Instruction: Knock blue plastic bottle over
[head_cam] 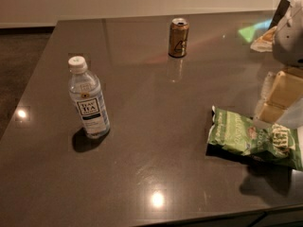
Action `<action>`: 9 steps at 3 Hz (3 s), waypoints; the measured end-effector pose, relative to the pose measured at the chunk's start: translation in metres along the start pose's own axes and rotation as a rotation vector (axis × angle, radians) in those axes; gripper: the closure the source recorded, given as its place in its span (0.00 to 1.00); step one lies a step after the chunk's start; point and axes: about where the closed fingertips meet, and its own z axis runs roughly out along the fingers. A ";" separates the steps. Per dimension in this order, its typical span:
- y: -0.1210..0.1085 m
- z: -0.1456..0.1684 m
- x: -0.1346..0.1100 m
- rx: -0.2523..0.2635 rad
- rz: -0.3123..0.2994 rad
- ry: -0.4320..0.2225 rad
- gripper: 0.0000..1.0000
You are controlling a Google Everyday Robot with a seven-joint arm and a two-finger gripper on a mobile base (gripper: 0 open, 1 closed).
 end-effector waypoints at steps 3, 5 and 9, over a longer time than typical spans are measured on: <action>0.036 0.051 -0.101 -0.103 -0.109 -0.247 0.00; 0.036 0.088 -0.162 -0.145 -0.001 -0.342 0.00; 0.055 0.111 -0.275 -0.150 0.098 -0.629 0.00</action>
Offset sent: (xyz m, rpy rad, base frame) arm -0.0091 0.1256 -0.0369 0.2760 0.0333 0.2608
